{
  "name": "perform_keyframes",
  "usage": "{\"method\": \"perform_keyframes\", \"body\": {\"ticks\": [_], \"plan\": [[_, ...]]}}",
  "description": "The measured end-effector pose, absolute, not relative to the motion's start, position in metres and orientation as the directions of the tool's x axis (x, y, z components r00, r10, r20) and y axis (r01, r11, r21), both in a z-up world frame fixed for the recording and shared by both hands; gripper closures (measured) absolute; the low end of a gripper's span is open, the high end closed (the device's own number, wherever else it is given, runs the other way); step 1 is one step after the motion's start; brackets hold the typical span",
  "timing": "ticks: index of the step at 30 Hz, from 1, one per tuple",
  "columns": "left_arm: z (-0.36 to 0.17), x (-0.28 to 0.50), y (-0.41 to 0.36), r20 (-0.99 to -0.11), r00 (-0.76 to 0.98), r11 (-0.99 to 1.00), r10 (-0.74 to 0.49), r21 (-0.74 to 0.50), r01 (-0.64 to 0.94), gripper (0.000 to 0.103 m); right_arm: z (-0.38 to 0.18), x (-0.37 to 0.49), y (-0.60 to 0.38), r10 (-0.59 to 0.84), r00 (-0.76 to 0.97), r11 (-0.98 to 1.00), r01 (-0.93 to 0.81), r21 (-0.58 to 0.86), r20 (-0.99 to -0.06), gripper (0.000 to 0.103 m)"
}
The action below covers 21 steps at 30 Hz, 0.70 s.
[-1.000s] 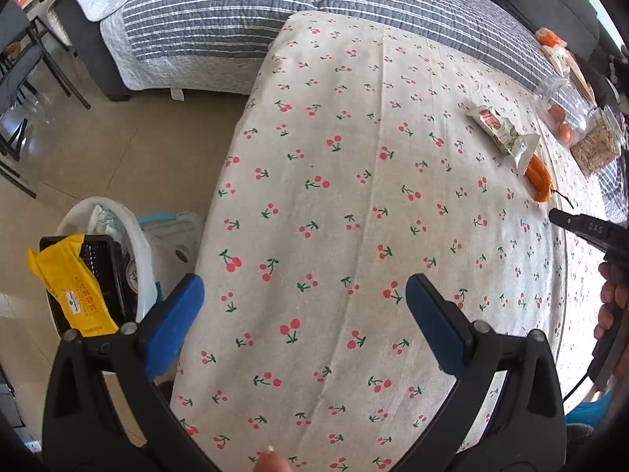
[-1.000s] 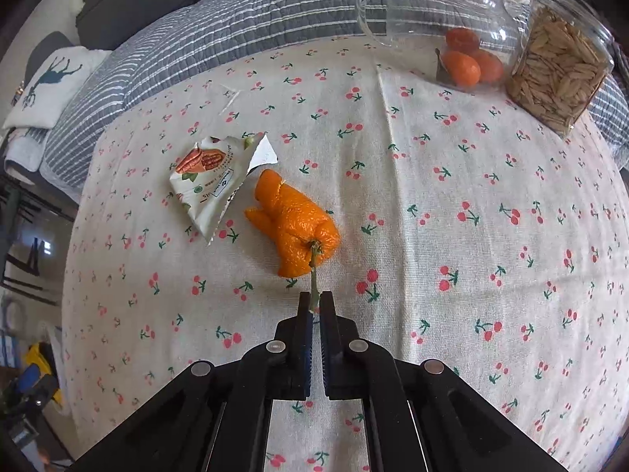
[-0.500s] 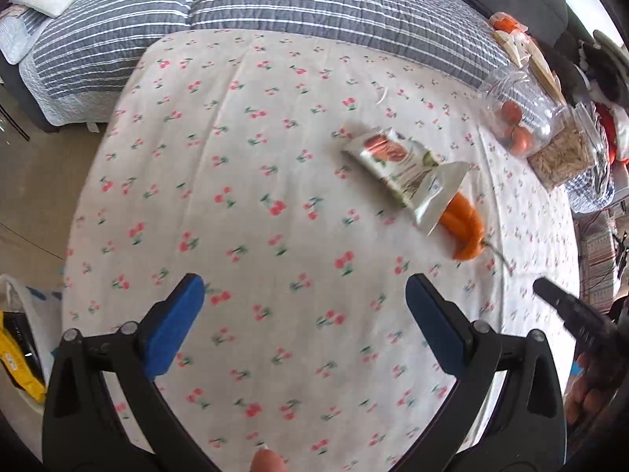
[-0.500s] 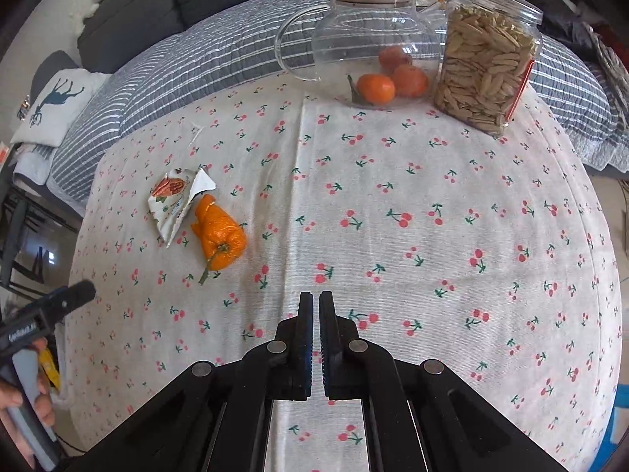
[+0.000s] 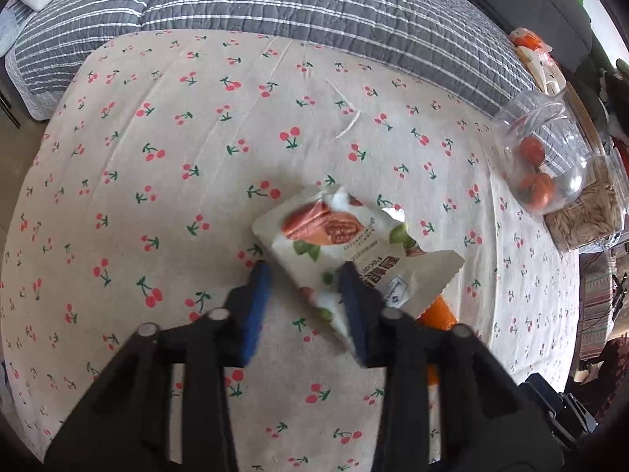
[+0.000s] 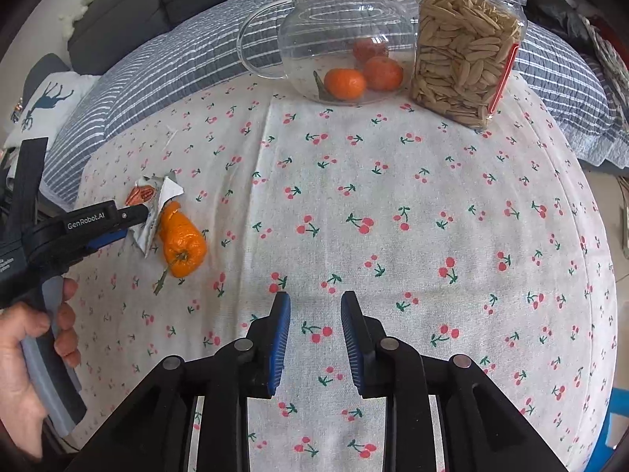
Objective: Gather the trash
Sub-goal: 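Grasp the white nut snack wrapper with the left gripper while the right gripper grasps the orange peel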
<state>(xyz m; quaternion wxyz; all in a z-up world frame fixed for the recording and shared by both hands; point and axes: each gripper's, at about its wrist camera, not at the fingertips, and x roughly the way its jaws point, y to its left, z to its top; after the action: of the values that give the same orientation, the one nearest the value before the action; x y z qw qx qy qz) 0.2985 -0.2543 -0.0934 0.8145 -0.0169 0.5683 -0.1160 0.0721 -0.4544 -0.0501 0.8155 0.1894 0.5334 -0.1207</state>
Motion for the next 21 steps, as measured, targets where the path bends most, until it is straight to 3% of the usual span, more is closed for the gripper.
{"method": "perform_keyframes", "body": {"ticks": [2,4,9,12,21], "plan": [[-0.094,0.297,-0.256,-0.922,0.34,0.975,-0.183,-0.127,0.181,0.096,-0.052,0.077,-0.452,0.01,0.401,0.9,0.396,0.184,-0.916,0.075],[-0.093,0.294,-0.256,-0.92,0.342,0.97,-0.193,-0.128,0.205,0.1,-0.053,0.082,-0.448,0.019,0.405,0.901,0.39,0.191,-0.914,0.073],[-0.08,0.281,-0.242,-0.908,0.362,0.959,-0.212,-0.122,0.255,0.101,-0.049,0.096,-0.431,0.037,0.431,0.911,0.357,0.208,-0.902,0.053],[-0.07,0.273,-0.212,-0.896,0.381,0.957,-0.227,-0.134,0.256,0.101,-0.048,0.108,-0.418,0.065,0.451,0.915,0.33,0.234,-0.89,0.048],[-0.052,0.251,-0.112,-0.867,0.434,0.967,-0.246,-0.187,0.173,0.101,-0.06,0.143,-0.384,0.078,0.485,0.932,0.274,0.236,-0.871,0.048]]}}
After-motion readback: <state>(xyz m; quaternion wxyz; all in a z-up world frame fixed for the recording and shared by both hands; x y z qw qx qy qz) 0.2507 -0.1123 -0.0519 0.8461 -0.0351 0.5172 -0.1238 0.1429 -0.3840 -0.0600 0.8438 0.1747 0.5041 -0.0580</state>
